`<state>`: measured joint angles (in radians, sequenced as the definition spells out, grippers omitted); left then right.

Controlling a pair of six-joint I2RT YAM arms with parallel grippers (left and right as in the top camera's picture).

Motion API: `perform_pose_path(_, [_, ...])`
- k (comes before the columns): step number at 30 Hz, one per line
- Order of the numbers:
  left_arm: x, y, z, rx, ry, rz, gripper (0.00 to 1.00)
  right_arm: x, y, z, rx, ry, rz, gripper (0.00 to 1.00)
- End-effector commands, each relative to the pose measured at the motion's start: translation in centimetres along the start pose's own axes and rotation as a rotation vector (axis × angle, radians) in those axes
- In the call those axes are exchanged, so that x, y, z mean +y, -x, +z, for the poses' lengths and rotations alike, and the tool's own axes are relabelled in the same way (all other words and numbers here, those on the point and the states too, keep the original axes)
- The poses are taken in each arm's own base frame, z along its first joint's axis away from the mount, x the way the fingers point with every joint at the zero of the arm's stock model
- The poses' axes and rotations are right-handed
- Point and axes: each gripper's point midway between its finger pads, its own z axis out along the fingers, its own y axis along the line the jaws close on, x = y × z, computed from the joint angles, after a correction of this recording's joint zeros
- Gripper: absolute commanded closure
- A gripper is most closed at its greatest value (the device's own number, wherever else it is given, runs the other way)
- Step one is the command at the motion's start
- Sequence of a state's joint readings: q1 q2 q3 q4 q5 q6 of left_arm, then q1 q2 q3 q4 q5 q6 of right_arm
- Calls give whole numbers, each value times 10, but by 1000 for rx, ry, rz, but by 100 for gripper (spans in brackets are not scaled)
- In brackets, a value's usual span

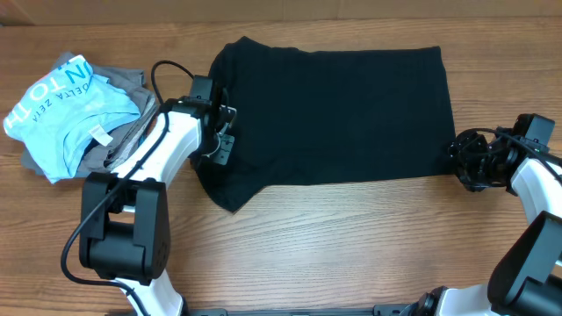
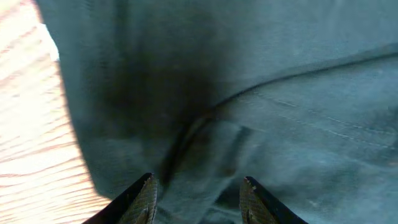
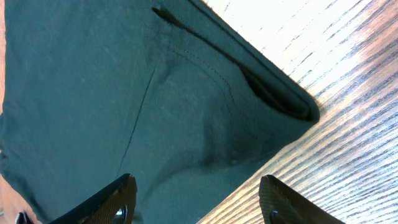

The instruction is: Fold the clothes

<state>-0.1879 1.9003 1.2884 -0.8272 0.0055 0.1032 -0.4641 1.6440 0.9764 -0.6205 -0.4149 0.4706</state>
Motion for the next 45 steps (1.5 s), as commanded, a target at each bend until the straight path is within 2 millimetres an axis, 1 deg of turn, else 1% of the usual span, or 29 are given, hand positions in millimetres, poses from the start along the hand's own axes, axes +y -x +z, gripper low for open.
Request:
perform_pose_path(1, [-10,-14,15,60,-57,-25,56,6,5,-2,-12,14,-15,33])
perform_pose_path(2, [-11,-16,18,73,-58,-36,60,6,5,-2,-11,14,-15,33])
perform_pose_path(3, [-11,-18,22,87,-58,-44,65,6,5,-2,-12,14,-15,33])
perform_pose_path(4, [-11,-19,23,93,-59,-51,74,6,5,-2,-12,14,-15,33])
perform_pose_path(6, [-11,-20,24,99,-60,-65,85,6,5,-2,-12,14,-15,33])
perform_pose_path(8, [-11,-19,23,96,-57,-65,89,6,5,-2,-12,14,-15,33])
perform_pose_path(13, [-6,-11,8,100,-33,-60,95,6,6,-2,-12,14,-15,33])
perform_pose_path(16, [1,-3,-8,100,0,-58,96,6,6,-2,-13,14,-15,33])
perform_pose_path(22, [6,15,-37,72,19,-46,96,6,6,-2,-13,14,-16,33])
perform_pose_path(25, [13,23,-46,51,58,-46,96,6,6,-2,-13,14,-15,33])
perform_pose_path(29, [15,36,-56,9,69,-45,96,6,6,-2,-13,14,-15,33])
perform_pose_path(36, [26,66,-83,-91,121,-50,96,6,6,-2,-14,14,-16,33])
perform_pose_path(39, [27,75,-87,-126,125,-31,96,6,6,-2,-16,15,-17,33])
perform_pose_path(45, [27,82,-87,-151,131,20,96,6,6,-2,-16,15,-17,33])
